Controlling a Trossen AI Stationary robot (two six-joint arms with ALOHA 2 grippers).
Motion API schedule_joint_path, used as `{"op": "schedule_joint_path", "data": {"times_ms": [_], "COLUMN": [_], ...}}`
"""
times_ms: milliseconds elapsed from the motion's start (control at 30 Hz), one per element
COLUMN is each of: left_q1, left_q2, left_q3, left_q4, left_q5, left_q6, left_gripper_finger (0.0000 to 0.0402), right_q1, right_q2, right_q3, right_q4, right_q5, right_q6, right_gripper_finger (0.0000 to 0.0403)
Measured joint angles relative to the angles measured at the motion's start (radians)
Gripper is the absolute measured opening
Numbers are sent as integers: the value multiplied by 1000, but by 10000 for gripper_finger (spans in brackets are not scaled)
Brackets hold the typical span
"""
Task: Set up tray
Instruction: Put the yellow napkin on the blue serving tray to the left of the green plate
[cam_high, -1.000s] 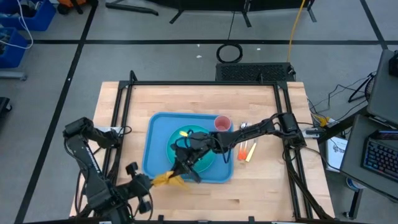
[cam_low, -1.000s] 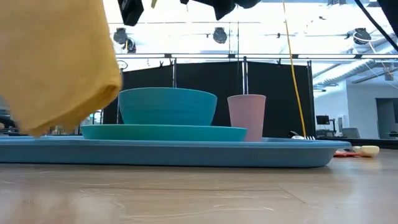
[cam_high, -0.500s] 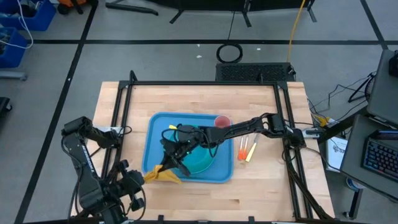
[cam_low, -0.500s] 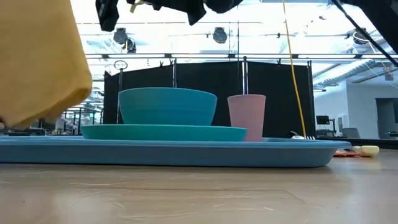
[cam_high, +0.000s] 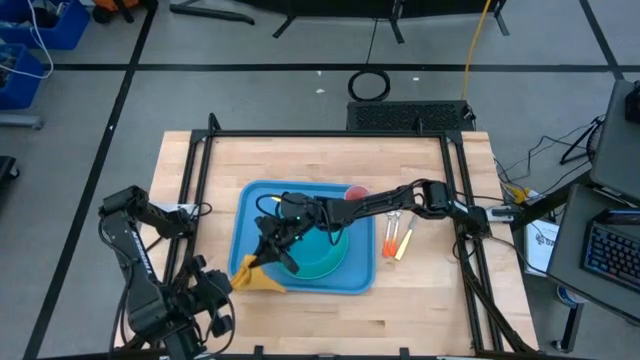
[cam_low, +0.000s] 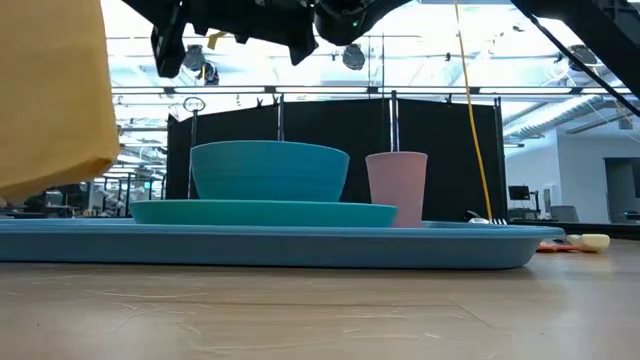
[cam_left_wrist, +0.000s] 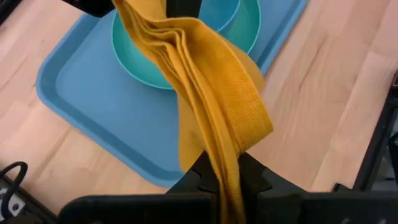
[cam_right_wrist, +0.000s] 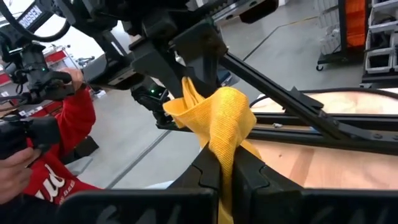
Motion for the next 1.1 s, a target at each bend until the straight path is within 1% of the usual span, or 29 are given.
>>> {"op": "schedule_joint_path", "data": {"times_ms": [267, 433, 567, 767, 833, 967, 1100], "left_q1": [0, -2, -15, -51, -68, -109, -150], "left_q2": [0, 0, 0, 0, 0, 0, 0], "left_q3": [0, 0, 0, 0, 0, 0, 0], "left_q4": [1, 4, 8, 7, 11, 34, 82], "left_q5": [-44, -106, -92, -133, -166, -272, -362], "left_q6": [1, -18, -22, -46, -56, -61, -61], "left_gripper_finger": [13, 43, 64, 74, 75, 75, 75], "right_q1": [-7, -24, -48, -73, -74, -66, -68], "right_q2": [0, 0, 3, 3, 3, 2, 1], "right_q3": [0, -5, -22, -35, -35, -36, -36], "right_q4": [-15, -31, -45, -36, -30, 26, 26], "right_q5": [8, 14, 30, 16, 16, 15, 16], "right_q6": [-3, -2, 5, 1, 0, 8, 6], "right_gripper_finger": [0, 0, 0, 0, 0, 0, 0]}}
